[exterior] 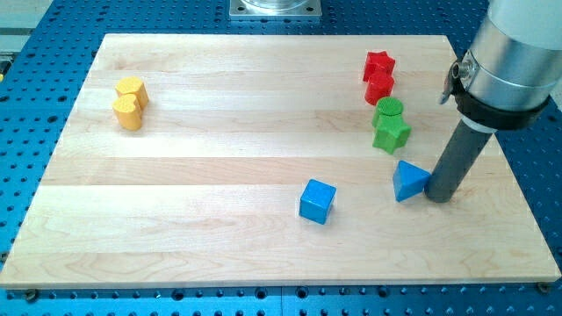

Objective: Push the blue triangle close the green star

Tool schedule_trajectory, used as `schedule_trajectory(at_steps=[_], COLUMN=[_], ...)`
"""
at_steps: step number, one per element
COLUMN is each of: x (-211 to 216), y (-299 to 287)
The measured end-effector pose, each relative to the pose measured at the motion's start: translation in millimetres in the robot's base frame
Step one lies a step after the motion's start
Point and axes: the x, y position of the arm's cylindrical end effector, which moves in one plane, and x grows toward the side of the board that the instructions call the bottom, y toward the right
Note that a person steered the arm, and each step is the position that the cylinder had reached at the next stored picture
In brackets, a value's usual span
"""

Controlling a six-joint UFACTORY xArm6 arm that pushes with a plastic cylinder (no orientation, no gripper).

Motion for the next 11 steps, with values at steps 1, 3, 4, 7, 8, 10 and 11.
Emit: schedule_trajectory(at_steps=[1,3,4,7,8,10,11], x=[-1,1,19,16,14,4,-1], y=[0,-29,-29,-39,-41,-57,-57])
